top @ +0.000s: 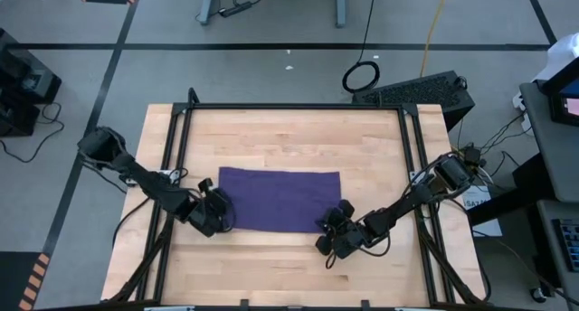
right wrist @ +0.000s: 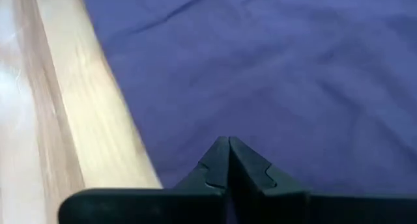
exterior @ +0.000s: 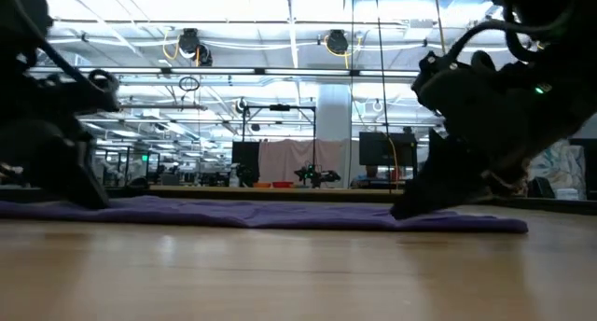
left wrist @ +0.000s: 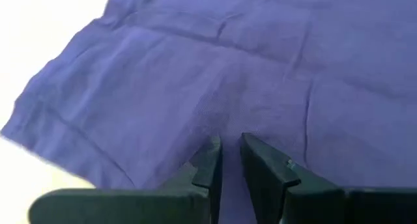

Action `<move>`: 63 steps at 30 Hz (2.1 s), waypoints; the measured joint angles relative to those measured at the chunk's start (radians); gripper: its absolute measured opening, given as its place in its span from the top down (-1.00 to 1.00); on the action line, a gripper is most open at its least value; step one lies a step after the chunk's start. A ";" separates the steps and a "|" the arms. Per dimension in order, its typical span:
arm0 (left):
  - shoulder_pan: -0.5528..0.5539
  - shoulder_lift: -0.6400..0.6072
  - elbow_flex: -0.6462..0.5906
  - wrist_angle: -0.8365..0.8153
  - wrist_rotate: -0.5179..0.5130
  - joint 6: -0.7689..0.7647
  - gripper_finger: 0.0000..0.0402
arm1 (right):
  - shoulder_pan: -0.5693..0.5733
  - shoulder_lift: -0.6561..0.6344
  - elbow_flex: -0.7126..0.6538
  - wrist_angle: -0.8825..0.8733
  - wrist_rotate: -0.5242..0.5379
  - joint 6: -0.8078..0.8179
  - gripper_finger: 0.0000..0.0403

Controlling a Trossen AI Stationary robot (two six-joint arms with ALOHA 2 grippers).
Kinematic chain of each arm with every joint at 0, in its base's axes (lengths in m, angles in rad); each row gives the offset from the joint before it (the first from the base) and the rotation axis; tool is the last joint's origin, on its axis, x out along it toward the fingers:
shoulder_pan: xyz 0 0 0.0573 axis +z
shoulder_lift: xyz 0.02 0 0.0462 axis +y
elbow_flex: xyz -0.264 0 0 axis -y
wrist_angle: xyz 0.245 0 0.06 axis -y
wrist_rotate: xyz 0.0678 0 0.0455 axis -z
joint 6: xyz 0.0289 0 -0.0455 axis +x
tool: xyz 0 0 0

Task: Roll towel
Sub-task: Roll the purple towel

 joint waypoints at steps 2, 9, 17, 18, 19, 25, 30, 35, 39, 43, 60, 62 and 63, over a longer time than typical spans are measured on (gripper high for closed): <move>0.036 0.027 -0.001 0.007 -0.022 0.018 0.66 | 0.011 0.026 0.000 0.024 0.011 0.047 1.00; 0.156 0.047 -0.005 0.000 -0.128 0.144 0.66 | 0.054 0.126 0.004 0.223 0.040 0.076 1.00; 0.283 0.033 0.012 0.023 -0.088 0.349 0.66 | 0.082 0.138 0.120 0.204 0.039 -0.048 1.00; 0.290 0.026 0.023 0.025 -0.074 0.368 0.66 | 0.077 0.130 0.136 0.193 0.041 -0.081 1.00; 0.296 0.015 0.034 0.024 -0.064 0.386 0.66 | 0.070 0.123 0.151 0.175 0.046 -0.112 1.00; 0.295 -0.052 0.124 0.028 0.035 0.442 0.66 | 0.022 0.068 0.217 0.031 0.019 -0.287 1.00; 0.253 -0.109 0.159 0.044 0.193 0.374 0.66 | -0.019 -0.023 0.257 -0.120 -0.082 -0.427 1.00; 0.177 -0.118 0.148 0.028 0.272 0.184 0.66 | -0.042 -0.085 0.259 -0.254 -0.085 -0.482 1.00; 0.102 -0.095 0.125 0.021 0.289 0.044 0.66 | -0.061 -0.095 0.259 -0.378 -0.108 -0.460 1.00; 0.046 -0.058 0.115 0.015 0.289 -0.018 0.66 | -0.080 -0.095 0.259 -0.500 -0.149 -0.389 1.00; 0.133 0.088 0.116 -0.040 0.124 0.191 0.66 | 0.041 -0.063 0.190 -0.500 -0.179 0.045 1.00; 0.161 0.089 0.114 -0.051 0.088 0.236 0.66 | 0.061 -0.039 0.190 -0.491 -0.179 0.091 1.00; 0.177 0.089 0.114 -0.052 0.078 0.262 0.66 | 0.070 -0.026 0.190 -0.487 -0.179 0.110 1.00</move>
